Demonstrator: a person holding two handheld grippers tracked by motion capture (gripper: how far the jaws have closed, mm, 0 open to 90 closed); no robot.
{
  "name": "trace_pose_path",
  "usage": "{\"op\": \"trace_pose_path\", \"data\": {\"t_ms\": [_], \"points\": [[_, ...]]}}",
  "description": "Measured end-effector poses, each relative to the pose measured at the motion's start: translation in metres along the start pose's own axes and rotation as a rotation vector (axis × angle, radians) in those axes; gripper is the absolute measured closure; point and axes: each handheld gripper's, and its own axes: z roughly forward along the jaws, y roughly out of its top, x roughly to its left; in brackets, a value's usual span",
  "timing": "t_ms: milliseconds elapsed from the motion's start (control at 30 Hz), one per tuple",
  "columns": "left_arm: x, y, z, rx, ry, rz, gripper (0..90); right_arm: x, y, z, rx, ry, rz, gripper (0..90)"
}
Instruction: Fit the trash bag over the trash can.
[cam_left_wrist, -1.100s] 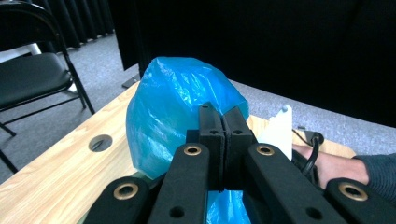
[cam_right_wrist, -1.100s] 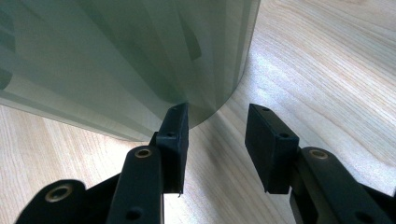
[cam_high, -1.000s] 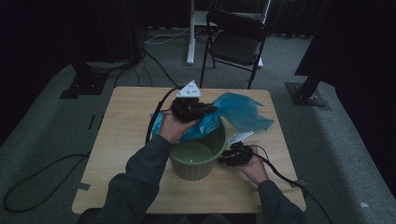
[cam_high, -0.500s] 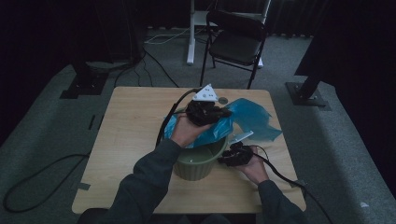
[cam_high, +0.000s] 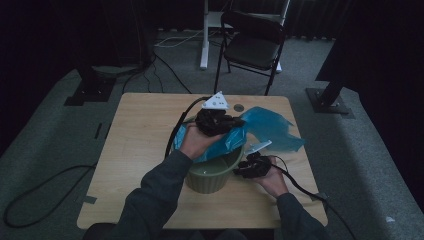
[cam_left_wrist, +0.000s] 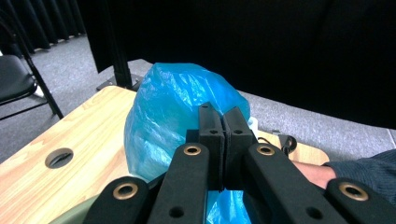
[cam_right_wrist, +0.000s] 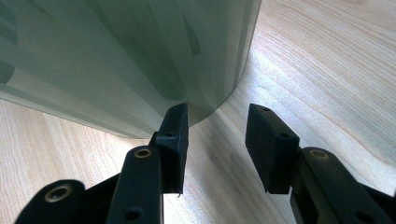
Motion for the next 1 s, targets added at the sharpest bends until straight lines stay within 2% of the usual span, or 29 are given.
{"op": "trace_pose_path", "data": {"t_ms": [100, 167, 567, 800, 833, 1000], "points": [[0.003, -0.004, -0.005, -0.005, 0.005, -0.013, 88.7, 0.0, 0.0, 0.0, 0.002, -0.003, -0.006, 58.6], [0.006, -0.009, -0.01, -0.003, 0.009, -0.018, 88.7, -0.002, -0.001, 0.0, -0.003, -0.008, -0.031, 58.7], [0.014, -0.018, -0.027, -0.002, 0.04, -0.039, 88.7, -0.001, -0.001, -0.004, -0.008, -0.008, -0.03, 58.9], [0.021, -0.029, -0.04, 0.006, 0.065, -0.066, 88.6, 0.003, -0.002, -0.014, -0.013, -0.017, -0.031, 59.1], [0.022, -0.03, -0.042, 0.009, 0.068, -0.066, 88.6, 0.002, -0.002, -0.016, -0.029, -0.02, -0.049, 59.1], [0.024, -0.034, -0.047, 0.014, 0.08, -0.073, 88.5, 0.004, -0.002, -0.025, -0.053, -0.039, -0.047, 59.1]]}}
